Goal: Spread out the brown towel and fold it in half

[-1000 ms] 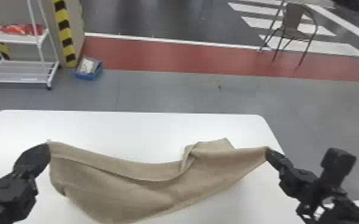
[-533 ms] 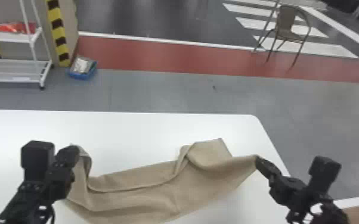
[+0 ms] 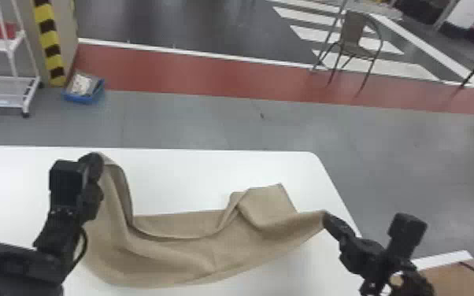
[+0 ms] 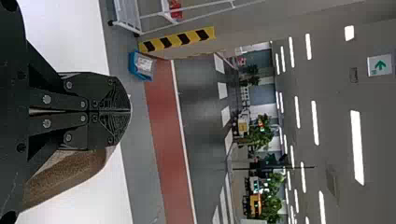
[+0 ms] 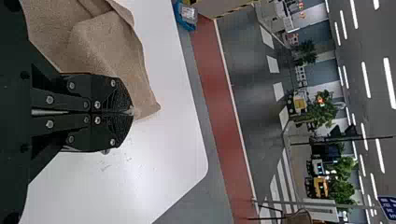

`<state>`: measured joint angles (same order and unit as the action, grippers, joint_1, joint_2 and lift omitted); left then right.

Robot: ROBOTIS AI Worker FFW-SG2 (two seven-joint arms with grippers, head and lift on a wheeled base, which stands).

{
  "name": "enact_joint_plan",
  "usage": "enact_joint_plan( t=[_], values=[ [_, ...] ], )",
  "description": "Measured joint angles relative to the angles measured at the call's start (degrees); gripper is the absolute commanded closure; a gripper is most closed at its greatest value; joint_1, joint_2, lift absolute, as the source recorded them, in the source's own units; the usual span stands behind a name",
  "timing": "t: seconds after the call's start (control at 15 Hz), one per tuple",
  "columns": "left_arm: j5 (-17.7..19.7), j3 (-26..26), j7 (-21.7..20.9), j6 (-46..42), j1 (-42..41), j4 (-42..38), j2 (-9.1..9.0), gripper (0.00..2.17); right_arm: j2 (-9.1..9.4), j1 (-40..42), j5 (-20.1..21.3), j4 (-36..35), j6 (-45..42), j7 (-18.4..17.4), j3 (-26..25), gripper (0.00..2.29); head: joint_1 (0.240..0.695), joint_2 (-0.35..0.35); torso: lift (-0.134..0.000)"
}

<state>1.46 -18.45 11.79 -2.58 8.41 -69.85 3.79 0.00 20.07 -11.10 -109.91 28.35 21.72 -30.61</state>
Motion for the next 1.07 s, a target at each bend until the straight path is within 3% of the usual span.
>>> enact_joint_plan(
  t=[0.07,0.2,0.47,0.67,0.87,1.07],
  values=[
    [0.01,-0.34,-0.40,-2.38,3.11,5.41,-0.66,0.00,0.00,-0.36,0.21,0.77,-0.27,0.06,0.09,1.77,0.695,-0.311,0.000],
    [0.00,-0.87,-0.79,-4.58,4.50,9.38,-0.57,0.00,0.00,-1.08,0.60,1.94,-0.81,0.08,0.53,1.77,0.695,-0.308,0.000],
    [-2.07,3.01,-0.91,-4.92,-3.15,2.55,1.90,0.03,0.00,-2.76,1.16,3.41,-0.99,0.08,1.46,1.77,0.695,-0.268,0.000],
    [-1.97,6.77,-2.00,0.09,-7.09,-1.60,4.42,0.05,0.00,-3.84,1.56,4.90,-1.65,0.16,2.64,1.77,0.695,-0.212,0.000],
    [-0.03,11.34,-8.99,13.74,-11.62,-9.15,5.88,0.05,0.00,-4.25,1.57,5.88,-2.45,0.40,2.92,1.77,0.695,-0.175,0.000],
    [3.31,15.65,-12.95,19.38,-17.60,-18.35,6.21,0.12,0.00,-4.26,1.66,6.15,-2.55,0.51,2.83,1.77,0.695,-0.164,0.000]
  ],
)
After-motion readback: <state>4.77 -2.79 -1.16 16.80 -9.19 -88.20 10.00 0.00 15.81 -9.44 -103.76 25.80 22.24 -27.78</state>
